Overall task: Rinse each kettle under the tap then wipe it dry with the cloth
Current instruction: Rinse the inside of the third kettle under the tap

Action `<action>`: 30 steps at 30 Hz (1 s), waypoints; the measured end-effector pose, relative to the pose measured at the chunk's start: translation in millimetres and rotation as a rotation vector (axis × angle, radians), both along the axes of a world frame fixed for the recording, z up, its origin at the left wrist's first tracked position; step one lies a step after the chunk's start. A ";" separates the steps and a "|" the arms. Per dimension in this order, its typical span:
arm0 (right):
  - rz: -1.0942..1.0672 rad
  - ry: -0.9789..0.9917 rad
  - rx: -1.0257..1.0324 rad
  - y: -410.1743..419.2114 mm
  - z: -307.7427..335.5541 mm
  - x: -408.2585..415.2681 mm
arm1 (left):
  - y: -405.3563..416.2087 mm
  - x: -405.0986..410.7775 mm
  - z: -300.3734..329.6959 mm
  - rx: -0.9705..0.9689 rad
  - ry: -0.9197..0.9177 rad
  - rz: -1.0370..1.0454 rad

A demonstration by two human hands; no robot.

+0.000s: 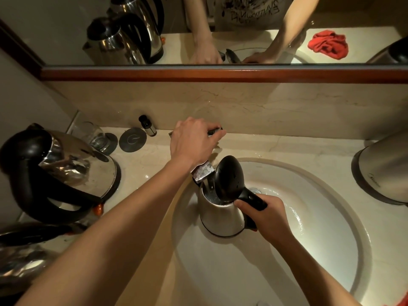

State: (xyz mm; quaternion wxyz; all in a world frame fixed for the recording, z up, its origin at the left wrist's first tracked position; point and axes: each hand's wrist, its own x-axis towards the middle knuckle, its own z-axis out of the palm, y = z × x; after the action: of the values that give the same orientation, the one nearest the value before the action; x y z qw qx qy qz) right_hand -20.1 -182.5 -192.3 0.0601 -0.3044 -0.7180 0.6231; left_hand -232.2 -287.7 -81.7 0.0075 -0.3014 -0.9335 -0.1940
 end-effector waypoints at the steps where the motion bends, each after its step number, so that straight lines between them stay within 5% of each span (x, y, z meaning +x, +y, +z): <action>1: 0.004 -0.003 -0.002 0.3 0.2 -0.3 | -0.2 0.3 0.3 0.005 0.001 0.000; 30: 0.048 0.002 -0.008 1.1 0.8 -2.0 | 0.1 -1.6 -2.0 0.011 0.022 0.010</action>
State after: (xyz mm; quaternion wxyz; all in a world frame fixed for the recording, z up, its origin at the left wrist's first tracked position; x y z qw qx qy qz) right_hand -22.2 -181.5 -191.5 0.0445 -0.2867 -0.7225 0.6275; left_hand -233.8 -287.6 -83.8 0.0203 -0.2989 -0.9338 -0.1957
